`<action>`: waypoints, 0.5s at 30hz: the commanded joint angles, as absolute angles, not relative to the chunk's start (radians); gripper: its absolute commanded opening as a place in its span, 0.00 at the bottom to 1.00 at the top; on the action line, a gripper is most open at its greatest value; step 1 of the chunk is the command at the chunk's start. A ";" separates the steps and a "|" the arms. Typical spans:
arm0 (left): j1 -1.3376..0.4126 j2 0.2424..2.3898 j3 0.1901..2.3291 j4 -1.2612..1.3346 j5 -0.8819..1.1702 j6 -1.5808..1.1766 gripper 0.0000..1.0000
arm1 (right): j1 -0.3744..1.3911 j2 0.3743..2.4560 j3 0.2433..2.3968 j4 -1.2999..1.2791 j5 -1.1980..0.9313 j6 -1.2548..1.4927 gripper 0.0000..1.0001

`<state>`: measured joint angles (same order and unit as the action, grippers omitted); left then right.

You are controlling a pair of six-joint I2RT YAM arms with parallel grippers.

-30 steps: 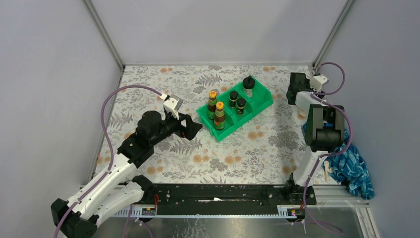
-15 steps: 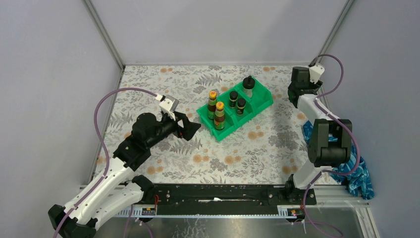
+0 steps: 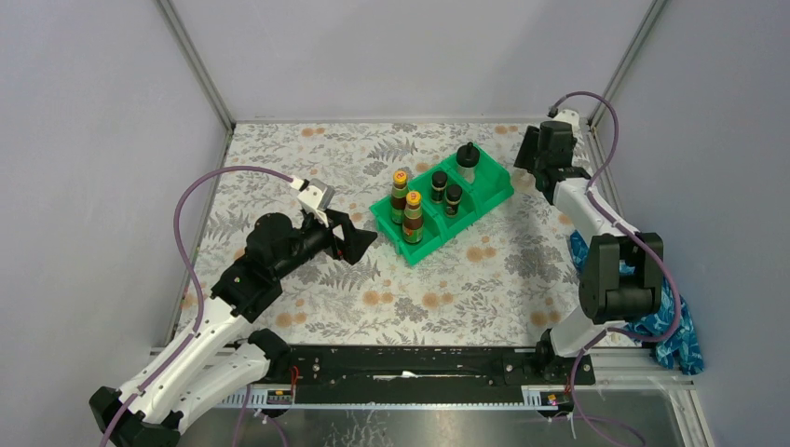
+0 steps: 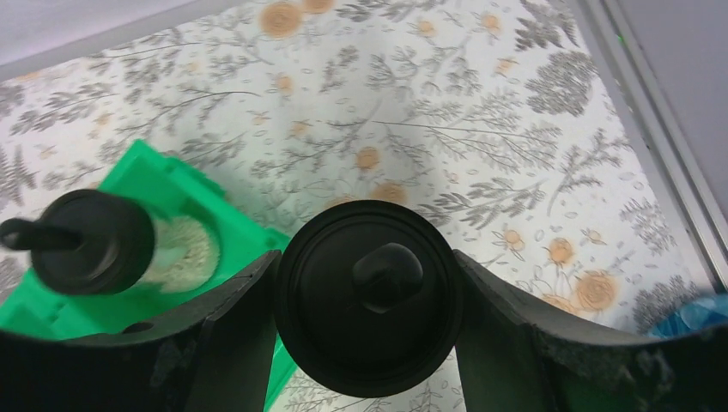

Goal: Organize the condiment bottles
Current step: Pick up the bottle from the center of the board, then place the bottle in the storage box.

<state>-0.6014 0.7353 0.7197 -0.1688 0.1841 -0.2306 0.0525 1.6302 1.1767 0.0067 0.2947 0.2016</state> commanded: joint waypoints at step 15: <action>-0.609 0.725 0.716 -0.126 0.190 -0.232 0.91 | 0.144 1.530 1.255 0.102 0.002 0.012 0.00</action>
<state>-0.6014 0.7353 0.7197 -0.1684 0.1841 -0.2306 0.1276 1.5974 1.1938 0.0135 0.0753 0.0723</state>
